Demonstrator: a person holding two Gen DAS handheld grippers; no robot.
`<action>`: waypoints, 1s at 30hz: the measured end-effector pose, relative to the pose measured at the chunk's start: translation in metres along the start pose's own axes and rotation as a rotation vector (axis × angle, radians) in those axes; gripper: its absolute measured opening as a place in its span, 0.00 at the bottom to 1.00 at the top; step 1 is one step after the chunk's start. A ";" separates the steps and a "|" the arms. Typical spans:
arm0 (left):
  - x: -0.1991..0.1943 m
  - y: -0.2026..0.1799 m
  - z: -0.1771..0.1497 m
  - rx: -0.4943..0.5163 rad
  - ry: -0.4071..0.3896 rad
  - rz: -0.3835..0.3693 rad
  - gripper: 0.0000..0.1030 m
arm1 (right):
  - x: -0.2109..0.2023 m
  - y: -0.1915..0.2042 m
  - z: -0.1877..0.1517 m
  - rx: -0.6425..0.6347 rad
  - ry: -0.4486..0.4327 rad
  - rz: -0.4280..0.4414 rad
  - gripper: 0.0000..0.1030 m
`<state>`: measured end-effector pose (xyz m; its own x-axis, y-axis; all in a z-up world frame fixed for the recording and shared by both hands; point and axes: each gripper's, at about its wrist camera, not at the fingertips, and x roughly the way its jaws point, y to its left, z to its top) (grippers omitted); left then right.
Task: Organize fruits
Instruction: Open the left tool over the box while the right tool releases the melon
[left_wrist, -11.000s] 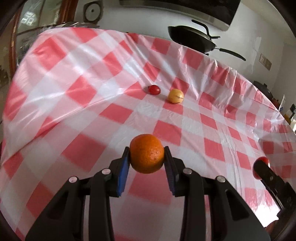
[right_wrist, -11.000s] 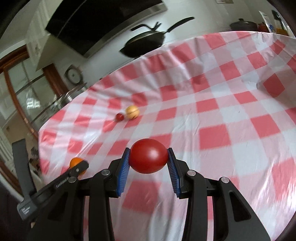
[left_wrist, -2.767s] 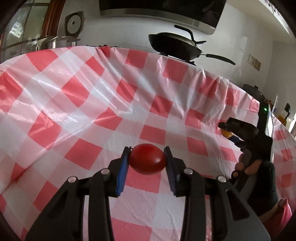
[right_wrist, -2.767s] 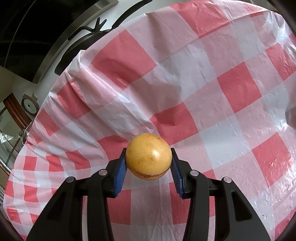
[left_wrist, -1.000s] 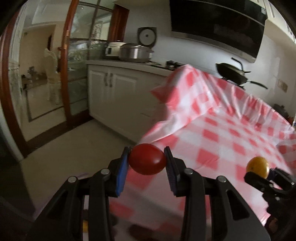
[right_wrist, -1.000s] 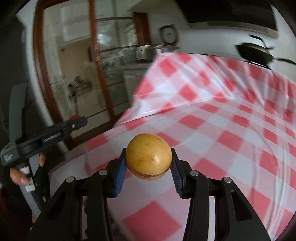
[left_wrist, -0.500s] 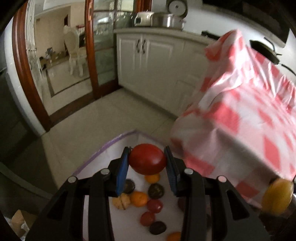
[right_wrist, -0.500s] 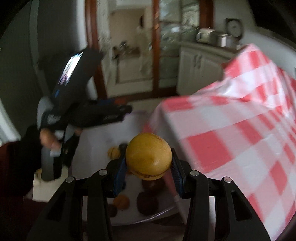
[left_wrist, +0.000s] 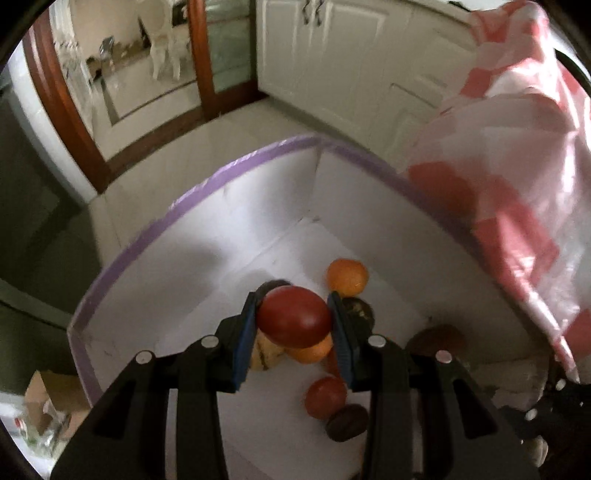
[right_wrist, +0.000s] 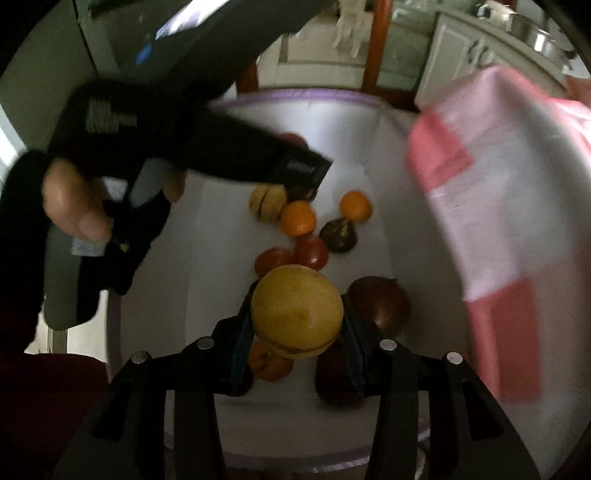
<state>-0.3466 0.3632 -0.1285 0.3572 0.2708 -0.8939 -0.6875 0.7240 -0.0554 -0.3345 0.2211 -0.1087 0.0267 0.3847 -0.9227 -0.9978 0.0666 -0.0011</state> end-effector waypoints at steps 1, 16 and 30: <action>0.004 0.004 0.000 -0.015 0.010 0.002 0.37 | 0.006 0.003 0.002 -0.013 0.020 0.002 0.43; 0.017 0.008 -0.004 -0.089 0.041 -0.003 0.42 | 0.024 -0.014 0.007 0.052 0.090 -0.001 0.43; 0.014 0.014 0.001 -0.137 0.049 -0.032 0.72 | -0.004 -0.013 0.012 0.073 0.011 -0.046 0.63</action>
<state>-0.3508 0.3781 -0.1418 0.3515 0.2155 -0.9111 -0.7574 0.6375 -0.1414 -0.3208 0.2292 -0.1000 0.0715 0.3695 -0.9265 -0.9884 0.1511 -0.0160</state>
